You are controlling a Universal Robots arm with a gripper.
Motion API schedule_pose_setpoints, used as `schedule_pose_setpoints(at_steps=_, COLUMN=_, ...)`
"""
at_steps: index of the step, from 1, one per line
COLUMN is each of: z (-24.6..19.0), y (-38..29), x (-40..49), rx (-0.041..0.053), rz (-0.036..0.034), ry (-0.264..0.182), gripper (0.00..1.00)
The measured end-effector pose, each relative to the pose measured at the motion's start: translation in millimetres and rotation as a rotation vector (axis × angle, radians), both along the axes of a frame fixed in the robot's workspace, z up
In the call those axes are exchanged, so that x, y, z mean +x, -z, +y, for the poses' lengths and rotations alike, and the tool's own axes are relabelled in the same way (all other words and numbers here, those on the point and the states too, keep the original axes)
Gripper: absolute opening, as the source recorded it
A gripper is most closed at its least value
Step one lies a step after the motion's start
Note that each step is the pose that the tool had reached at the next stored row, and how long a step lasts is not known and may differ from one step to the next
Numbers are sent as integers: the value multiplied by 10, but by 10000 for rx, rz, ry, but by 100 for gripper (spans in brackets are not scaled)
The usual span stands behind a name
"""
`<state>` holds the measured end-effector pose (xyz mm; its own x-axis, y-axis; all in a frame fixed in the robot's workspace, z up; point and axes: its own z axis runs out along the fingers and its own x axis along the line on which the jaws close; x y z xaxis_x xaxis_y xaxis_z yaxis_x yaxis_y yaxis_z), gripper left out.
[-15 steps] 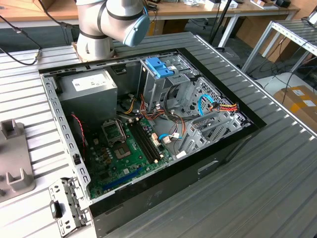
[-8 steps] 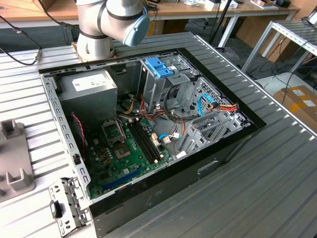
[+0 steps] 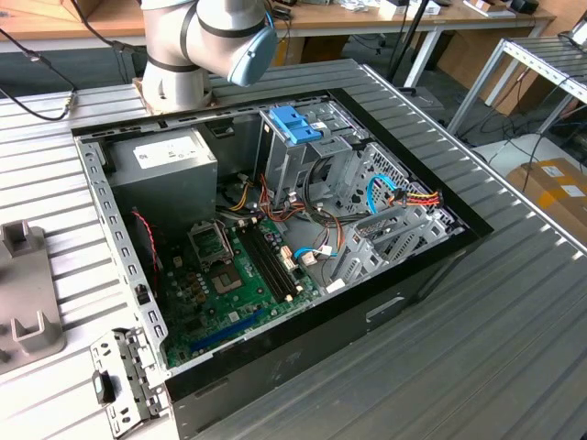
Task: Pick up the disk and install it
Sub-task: 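Pick up the disk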
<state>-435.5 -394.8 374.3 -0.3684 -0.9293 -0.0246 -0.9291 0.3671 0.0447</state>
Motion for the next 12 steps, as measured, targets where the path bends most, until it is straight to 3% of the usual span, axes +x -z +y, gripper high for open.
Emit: schedule_pose_setpoints(at_steps=12, z=0, y=0, x=0, rx=0, rz=0, ry=-402, gripper=11)
